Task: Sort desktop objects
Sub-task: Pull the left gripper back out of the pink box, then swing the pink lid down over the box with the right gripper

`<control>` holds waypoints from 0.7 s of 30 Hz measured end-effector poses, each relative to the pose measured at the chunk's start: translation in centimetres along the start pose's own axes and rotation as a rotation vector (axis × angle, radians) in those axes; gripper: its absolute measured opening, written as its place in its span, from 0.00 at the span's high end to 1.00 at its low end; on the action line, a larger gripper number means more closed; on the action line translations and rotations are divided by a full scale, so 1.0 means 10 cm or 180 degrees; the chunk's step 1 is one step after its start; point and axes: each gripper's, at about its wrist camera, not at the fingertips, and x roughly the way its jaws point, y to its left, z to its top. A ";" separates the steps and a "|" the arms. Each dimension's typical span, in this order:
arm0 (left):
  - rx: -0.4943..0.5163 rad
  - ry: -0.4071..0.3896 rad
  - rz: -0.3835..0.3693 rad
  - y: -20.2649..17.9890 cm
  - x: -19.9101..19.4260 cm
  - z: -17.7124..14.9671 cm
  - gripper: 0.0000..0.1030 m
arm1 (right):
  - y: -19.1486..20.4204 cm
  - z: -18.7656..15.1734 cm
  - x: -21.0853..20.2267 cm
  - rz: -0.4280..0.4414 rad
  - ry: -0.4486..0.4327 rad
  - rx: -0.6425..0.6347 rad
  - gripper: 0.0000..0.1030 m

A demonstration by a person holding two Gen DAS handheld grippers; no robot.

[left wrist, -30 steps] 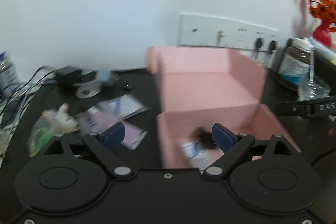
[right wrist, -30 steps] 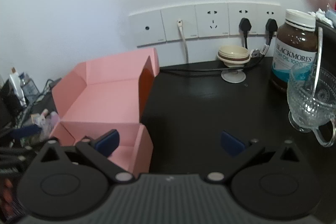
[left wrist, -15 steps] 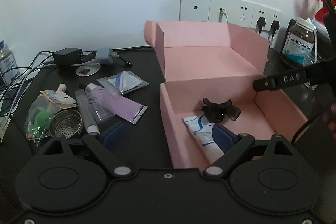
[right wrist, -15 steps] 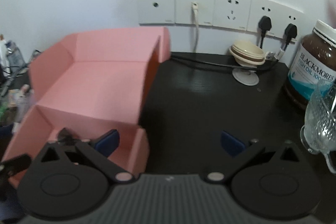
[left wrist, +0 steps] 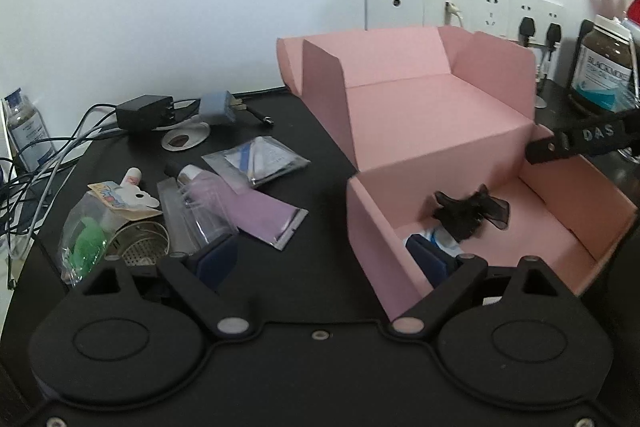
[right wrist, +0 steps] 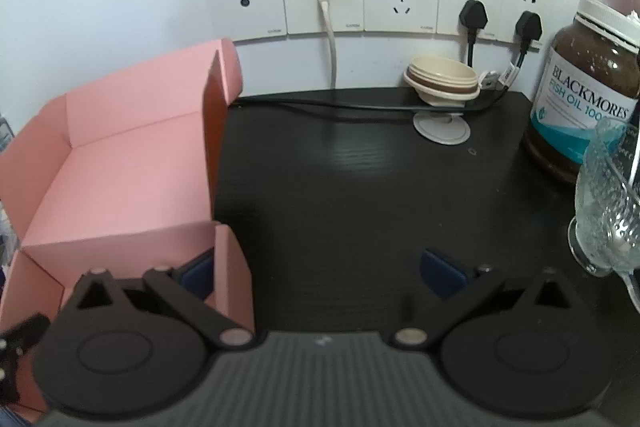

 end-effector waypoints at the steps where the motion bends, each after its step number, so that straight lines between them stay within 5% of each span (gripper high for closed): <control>1: -0.0016 0.0007 0.0011 0.01 0.01 0.01 0.09 | 0.00 0.00 0.00 0.0007 0.0003 0.0006 0.01; 9: -0.0129 -0.0017 -0.0063 0.00 -0.09 0.02 0.10 | -0.04 0.07 -0.03 0.0117 0.0002 -0.0001 0.01; 21: -0.0013 0.0114 -0.0030 -0.19 -0.06 -0.01 0.10 | -0.24 0.59 -0.07 0.1243 -0.0144 -0.0320 0.01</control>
